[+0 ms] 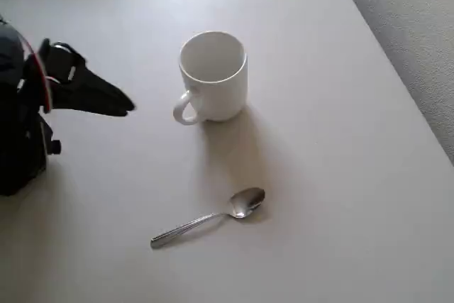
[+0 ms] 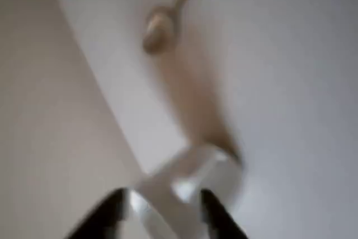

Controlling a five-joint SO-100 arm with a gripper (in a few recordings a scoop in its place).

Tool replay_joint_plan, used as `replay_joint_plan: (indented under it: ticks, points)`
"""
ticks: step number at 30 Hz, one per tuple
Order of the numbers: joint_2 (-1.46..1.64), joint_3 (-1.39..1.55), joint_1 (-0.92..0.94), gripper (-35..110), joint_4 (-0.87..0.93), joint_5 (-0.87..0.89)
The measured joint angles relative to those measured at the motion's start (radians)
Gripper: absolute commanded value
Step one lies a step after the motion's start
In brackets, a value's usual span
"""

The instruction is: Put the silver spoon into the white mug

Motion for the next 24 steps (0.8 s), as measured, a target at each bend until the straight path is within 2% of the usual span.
replay_joint_plan:
  ticks: [13,24]
  points:
    - [-0.905,-0.545,0.087,32,-0.025,0.272]
    - [-1.350,-0.868,0.169,32,0.055,0.327]
